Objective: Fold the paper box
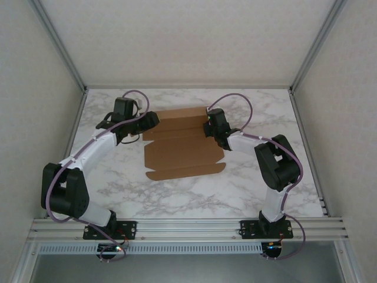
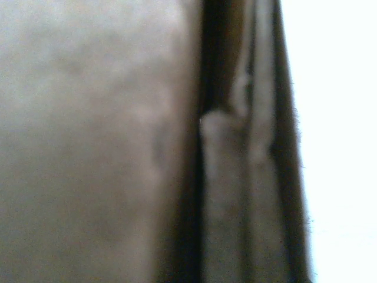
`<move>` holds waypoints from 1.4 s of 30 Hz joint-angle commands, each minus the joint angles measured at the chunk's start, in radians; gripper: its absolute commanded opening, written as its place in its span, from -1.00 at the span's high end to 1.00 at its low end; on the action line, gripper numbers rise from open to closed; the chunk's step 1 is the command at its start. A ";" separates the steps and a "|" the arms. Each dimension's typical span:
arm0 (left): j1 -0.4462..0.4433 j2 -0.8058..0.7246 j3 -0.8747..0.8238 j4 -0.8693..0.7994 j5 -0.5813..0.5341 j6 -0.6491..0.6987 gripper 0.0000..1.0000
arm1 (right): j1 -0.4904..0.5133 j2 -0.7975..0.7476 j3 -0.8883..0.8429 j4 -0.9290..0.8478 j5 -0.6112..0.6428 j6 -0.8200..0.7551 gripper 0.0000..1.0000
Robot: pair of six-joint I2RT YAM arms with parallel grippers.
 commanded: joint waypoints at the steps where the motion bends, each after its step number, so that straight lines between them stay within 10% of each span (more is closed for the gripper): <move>1: -0.008 -0.052 0.041 -0.048 -0.013 0.026 -0.24 | -0.007 0.002 -0.029 -0.077 -0.013 -0.046 1.00; 14: -0.002 -0.083 0.114 -0.156 -0.126 0.081 -0.24 | -0.007 -0.004 -0.030 -0.100 -0.027 -0.054 1.00; 36: 0.052 0.141 0.072 0.129 0.099 -0.040 -0.15 | -0.007 0.023 -0.018 -0.111 -0.067 -0.033 1.00; 42: 0.097 0.151 -0.038 0.372 0.261 -0.177 0.14 | -0.007 0.029 -0.003 -0.127 -0.073 -0.031 1.00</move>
